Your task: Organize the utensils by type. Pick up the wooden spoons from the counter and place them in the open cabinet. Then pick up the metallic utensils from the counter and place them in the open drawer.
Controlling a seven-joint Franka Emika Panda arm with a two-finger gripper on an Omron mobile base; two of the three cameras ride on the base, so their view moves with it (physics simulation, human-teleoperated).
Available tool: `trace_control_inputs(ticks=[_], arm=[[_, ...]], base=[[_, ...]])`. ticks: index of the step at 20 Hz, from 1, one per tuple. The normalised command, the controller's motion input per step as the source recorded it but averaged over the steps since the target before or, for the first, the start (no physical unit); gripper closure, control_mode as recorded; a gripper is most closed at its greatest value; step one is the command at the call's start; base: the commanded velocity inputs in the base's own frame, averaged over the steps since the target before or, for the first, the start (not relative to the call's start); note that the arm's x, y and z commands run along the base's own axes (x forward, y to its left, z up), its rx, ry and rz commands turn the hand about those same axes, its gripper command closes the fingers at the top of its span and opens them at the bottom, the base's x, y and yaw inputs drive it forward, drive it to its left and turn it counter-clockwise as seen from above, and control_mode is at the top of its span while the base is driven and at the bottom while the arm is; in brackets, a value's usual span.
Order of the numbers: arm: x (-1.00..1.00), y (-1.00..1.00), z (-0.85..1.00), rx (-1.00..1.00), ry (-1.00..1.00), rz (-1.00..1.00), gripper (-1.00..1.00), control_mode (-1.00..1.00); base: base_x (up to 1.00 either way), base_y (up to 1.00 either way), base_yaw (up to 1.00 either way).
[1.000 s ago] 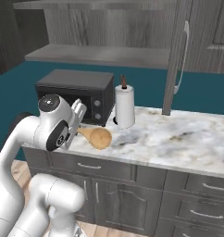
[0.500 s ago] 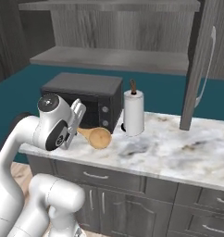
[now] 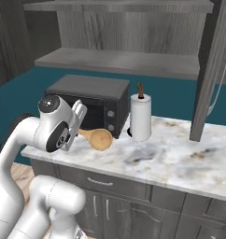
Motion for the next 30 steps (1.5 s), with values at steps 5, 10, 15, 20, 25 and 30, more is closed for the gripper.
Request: trace_control_inputs(ticks=[5,10,15,20,25,30], arm=[[0.00,0.00,0.00,0.00,0.00,0.00,1.00,1.00],[0.00,0.00,0.00,0.00,0.00,0.00,1.00,1.00],[0.00,0.00,0.00,0.00,0.00,0.00,1.00,1.00],[0.00,0.00,0.00,0.00,0.00,0.00,1.00,1.00],[0.00,0.00,0.00,0.00,0.00,0.00,1.00,1.00],[0.17,0.11,0.07,-0.01,-0.06,0.04,1.00,-1.00]], base=[[0.32,0.29,0.10],[0.40,0.32,0.11],[0.51,0.23,0.11],[0.27,0.17,0.10],[0.19,0.26,0.10],[0.04,0.04,0.02]])
